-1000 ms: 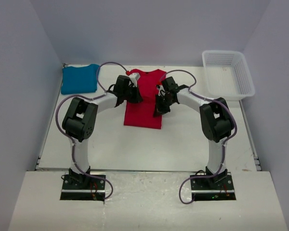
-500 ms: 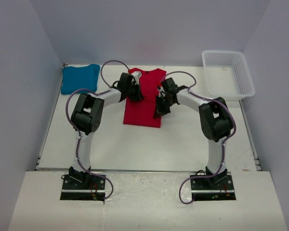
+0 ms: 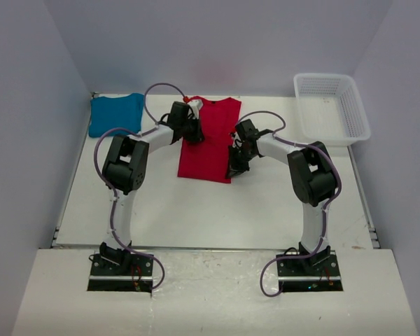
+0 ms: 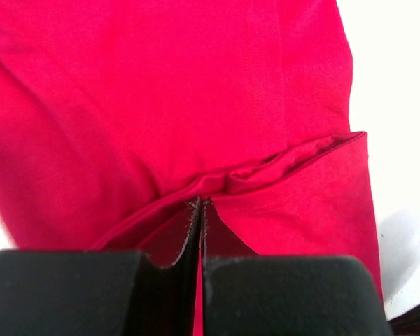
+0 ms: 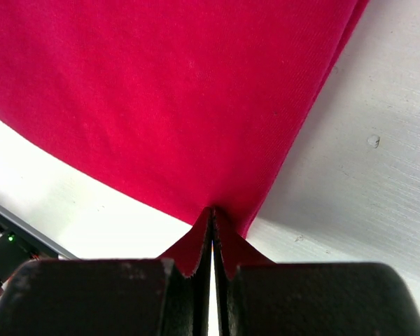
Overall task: Fold and stack the t-shirts
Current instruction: Fold the folded rectangular tshirt in 1/3 of the way
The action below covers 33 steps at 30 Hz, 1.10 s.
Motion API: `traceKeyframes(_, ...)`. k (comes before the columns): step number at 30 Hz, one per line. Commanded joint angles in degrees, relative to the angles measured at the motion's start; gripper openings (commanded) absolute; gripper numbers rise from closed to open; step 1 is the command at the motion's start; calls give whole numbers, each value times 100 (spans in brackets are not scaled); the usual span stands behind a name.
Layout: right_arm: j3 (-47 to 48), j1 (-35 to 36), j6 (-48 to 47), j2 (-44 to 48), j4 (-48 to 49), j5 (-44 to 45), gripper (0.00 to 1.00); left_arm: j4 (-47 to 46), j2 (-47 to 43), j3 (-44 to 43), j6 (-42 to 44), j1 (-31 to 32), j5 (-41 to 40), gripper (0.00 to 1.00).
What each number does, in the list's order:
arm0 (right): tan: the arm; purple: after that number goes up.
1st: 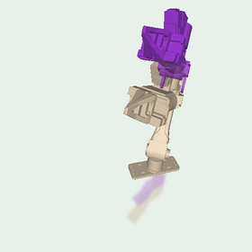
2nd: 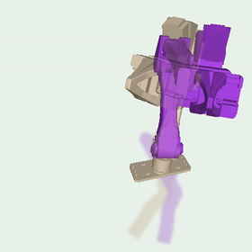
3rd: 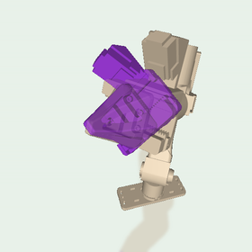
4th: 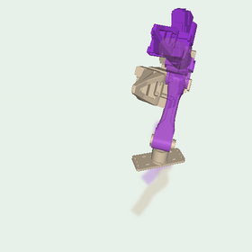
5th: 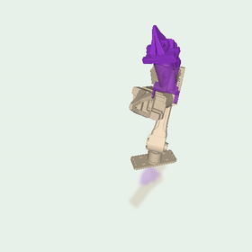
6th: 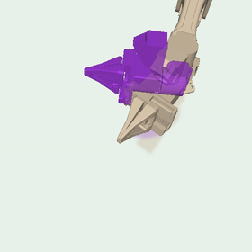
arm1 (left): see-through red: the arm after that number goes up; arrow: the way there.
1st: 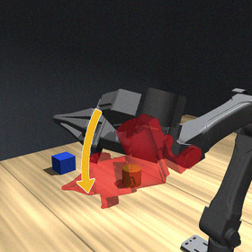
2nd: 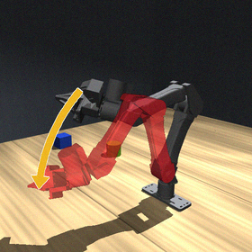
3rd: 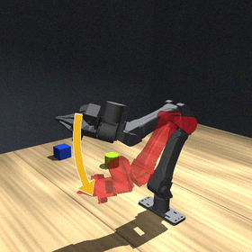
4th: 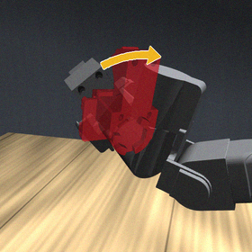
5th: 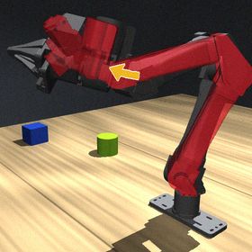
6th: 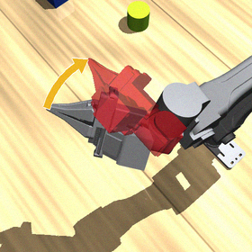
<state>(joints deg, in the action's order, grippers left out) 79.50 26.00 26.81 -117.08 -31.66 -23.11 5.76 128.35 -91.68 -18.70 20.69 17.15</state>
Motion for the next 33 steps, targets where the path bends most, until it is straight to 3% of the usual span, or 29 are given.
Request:
traceKeyframes(1, -92, 37, 88, -61, 98, 114, 0, 110, -644, 97, 279, -100, -220, 0)
traceKeyframes(20, -348, 90, 88, 71, 204, 141, 0, 101, -549, 388, 314, -328, -361, 0)
traceKeyframes(33, -620, 151, 193, 9, 239, 395, 0, 443, 58, -613, 385, -935, 61, 0)
